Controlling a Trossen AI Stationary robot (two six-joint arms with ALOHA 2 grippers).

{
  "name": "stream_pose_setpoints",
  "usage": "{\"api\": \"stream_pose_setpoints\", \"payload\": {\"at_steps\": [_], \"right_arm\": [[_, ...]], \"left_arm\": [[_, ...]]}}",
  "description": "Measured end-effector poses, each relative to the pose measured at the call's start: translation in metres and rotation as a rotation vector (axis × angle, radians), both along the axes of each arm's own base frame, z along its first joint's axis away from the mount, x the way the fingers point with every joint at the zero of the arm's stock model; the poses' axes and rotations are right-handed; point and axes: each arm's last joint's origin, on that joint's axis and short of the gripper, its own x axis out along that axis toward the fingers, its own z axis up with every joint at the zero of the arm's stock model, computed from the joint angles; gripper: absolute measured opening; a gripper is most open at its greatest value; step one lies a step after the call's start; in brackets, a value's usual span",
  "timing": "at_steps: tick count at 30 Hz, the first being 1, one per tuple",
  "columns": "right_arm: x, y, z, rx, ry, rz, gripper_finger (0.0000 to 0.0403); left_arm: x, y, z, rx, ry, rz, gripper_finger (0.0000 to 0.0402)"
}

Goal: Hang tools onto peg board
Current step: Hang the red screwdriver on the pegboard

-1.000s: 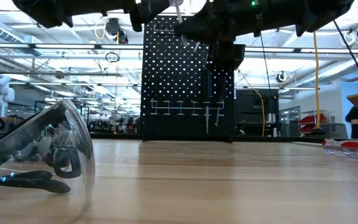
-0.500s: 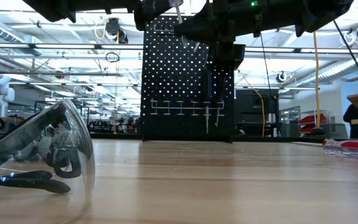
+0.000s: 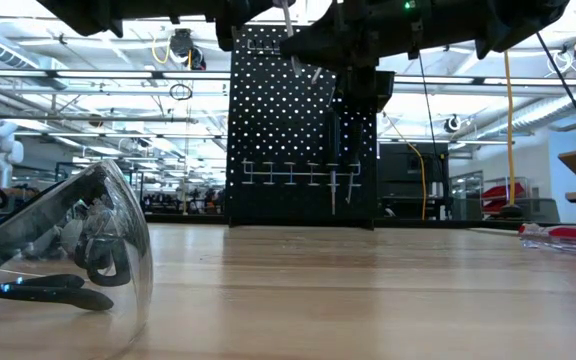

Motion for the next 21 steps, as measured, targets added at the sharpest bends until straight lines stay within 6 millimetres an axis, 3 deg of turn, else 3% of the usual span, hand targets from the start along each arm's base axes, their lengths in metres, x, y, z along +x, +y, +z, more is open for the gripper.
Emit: {"api": "stream_pose_setpoints", "payload": {"at_steps": [9,15,21], "right_arm": [[0.000,0.000,0.000,-0.001,0.001,-0.003,0.0018],[-0.003,-0.001,0.001,-0.038,0.045,-0.004,0.0109],[-0.022,-0.004,0.012,-0.062,0.200,0.001,0.0180]], "left_arm": [[0.000,0.001,0.000,0.009,0.003,0.005,0.0096],[0.001,0.003,-0.004,0.036,0.040,0.049,0.0095],[0.001,0.009,-0.006,0.045,0.062,0.101,0.0095]]}}
